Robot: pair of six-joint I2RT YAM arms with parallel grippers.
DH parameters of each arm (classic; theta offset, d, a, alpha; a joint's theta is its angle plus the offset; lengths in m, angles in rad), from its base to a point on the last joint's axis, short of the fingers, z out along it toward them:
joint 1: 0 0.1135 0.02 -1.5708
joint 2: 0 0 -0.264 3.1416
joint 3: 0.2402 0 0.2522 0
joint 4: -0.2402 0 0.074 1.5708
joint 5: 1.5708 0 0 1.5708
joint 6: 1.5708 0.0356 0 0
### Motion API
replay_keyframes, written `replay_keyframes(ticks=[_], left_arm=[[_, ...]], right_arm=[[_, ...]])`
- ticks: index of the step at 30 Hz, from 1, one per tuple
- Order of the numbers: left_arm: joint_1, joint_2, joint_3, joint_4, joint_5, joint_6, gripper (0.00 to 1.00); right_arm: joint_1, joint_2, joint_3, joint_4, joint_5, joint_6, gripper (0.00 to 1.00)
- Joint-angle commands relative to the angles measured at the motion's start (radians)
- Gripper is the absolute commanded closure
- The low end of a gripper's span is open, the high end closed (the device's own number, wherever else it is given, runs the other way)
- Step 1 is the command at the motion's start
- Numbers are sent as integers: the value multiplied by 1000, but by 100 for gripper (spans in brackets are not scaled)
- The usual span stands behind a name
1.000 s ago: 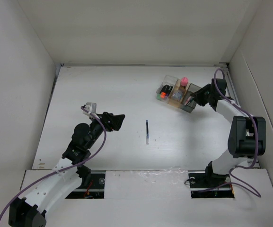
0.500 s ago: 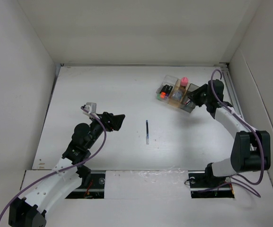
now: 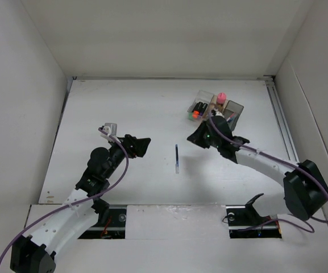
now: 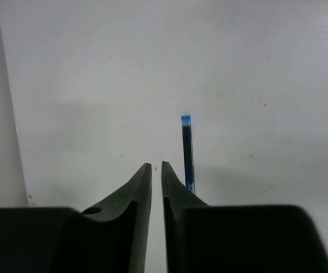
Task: Sort the stationery into containers
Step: Pick up the pen from the center of the board.
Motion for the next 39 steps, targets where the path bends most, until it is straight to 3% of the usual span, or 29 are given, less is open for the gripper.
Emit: replay_keyframes(ticks=[1,3,4,6,13,15,21,25,32,36,39], left_arm=[[3,-2,36,54,11,8,20],[3,-2,36,54,11,8,20],[3,-2,36,54,11,8,20],[3,-2,36,54,11,8,20],[3,7,36,54,11,8,20],[3,7,36,54,11,8,20],[3,-2,36,54,11,-1,20],[3,-13,36,54,11,-1,20],[3,-22,36,54,11,-1,20],[3,-22,36,54,21,-1,20],[3,-22,36,45,21,-1,20]], right_arm=[[111,51,7,6,124,-52,82],[200,109,19,-27,197,-52,71],[224,126,30,-27,219,-62,60],[283,160,52,-60,282,-72,55],[360,292,134,-133,397,-61,51],[380,332,151,-157,418,-50,60],[432,445,227,-235,516,-29,73],[456,498,263,-271,556,-20,98],[456,397,249,-248,564,-3,100],[375,250,238,-211,494,-29,100],[245,122,208,-163,388,-52,100]])
